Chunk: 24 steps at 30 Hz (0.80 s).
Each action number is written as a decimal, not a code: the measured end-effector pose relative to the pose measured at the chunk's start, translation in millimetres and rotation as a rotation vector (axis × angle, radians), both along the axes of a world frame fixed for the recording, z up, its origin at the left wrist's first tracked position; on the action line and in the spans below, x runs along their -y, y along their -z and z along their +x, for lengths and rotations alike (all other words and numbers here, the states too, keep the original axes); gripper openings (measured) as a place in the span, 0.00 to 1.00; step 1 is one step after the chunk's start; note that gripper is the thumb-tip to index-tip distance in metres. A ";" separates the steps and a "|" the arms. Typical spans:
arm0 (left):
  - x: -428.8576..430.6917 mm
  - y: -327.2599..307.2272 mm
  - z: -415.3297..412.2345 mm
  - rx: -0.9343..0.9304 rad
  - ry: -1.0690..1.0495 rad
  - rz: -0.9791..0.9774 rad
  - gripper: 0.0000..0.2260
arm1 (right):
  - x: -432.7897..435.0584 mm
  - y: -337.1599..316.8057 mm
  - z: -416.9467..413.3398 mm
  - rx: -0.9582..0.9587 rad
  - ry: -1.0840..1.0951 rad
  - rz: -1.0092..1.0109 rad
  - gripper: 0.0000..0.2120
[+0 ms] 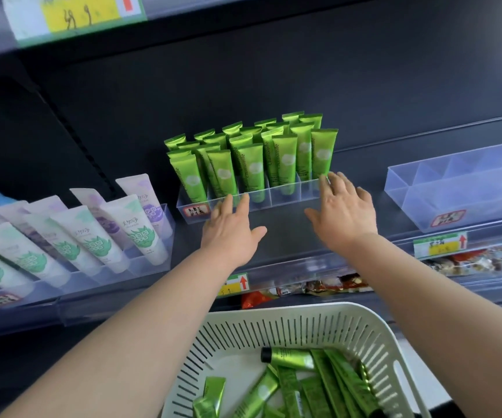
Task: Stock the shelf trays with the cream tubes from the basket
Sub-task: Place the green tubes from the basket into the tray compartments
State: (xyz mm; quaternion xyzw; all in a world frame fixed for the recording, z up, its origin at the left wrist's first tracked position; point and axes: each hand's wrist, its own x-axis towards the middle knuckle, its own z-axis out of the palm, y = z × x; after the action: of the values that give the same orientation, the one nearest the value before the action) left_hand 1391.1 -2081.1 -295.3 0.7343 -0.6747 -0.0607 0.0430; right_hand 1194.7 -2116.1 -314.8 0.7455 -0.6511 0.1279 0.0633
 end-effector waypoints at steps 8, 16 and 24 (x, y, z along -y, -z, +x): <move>-15.5 -4.4 -49.8 0.033 0.235 -0.027 0.34 | -19.9 -16.0 -69.0 -0.070 0.371 0.164 0.35; -30.1 -4.7 -50.8 0.164 0.323 0.056 0.33 | -38.1 -22.6 -67.7 0.017 0.288 0.149 0.25; -44.5 -11.1 -20.3 0.090 0.215 -0.008 0.36 | -55.3 -22.2 11.2 0.403 -0.174 0.110 0.38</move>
State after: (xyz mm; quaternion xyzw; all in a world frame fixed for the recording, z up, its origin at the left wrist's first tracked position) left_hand 1370.8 -2036.6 -284.2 0.6596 -0.7510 -0.0295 0.0088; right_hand 1205.9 -2060.7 -292.5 0.7606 -0.5897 0.2434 -0.1199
